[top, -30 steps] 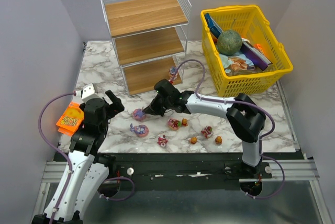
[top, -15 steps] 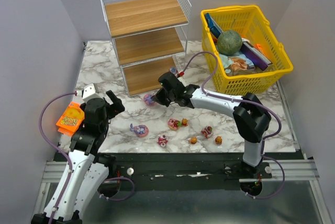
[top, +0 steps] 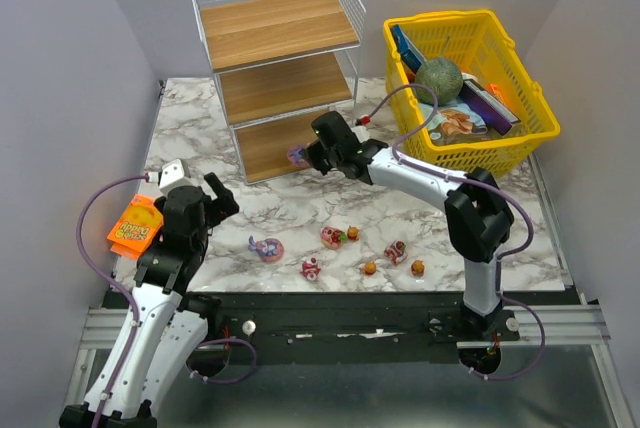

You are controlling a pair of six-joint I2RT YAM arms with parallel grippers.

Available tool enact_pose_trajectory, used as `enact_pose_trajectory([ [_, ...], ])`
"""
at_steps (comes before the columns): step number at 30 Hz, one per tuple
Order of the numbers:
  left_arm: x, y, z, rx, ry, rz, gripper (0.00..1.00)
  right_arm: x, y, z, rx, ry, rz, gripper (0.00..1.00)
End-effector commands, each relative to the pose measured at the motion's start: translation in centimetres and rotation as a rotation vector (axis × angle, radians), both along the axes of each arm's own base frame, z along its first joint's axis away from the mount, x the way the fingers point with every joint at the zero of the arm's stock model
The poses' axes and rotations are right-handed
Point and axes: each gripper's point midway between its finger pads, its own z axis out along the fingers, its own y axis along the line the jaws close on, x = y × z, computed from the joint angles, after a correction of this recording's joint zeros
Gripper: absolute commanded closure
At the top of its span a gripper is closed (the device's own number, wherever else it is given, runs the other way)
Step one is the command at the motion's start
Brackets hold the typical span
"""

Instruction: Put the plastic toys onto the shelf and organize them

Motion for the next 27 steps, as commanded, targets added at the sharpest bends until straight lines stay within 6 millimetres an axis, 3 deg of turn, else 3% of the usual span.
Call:
enact_pose_trajectory([
  [1, -0.1, 0.3, 0.0, 0.015, 0.005, 0.017, 0.01, 2.2, 0.6, 0.1, 0.016, -0.021, -0.071, 0.99],
  [3, -0.1, 0.4, -0.1, 0.017, 0.009, 0.018, 0.01, 2.4, 1.1, 0.3, 0.021, -0.015, -0.069, 0.99],
  [11, 0.0, 0.3, -0.3, 0.016, 0.014, 0.017, 0.01, 2.2, 0.9, -2.2, -0.007, 0.080, -0.114, 0.99],
  [27, 0.1, 0.2, -0.5, 0.019, 0.023, 0.006, 0.01, 3.4, 1.0, -3.6, -0.016, 0.077, -0.167, 0.98],
])
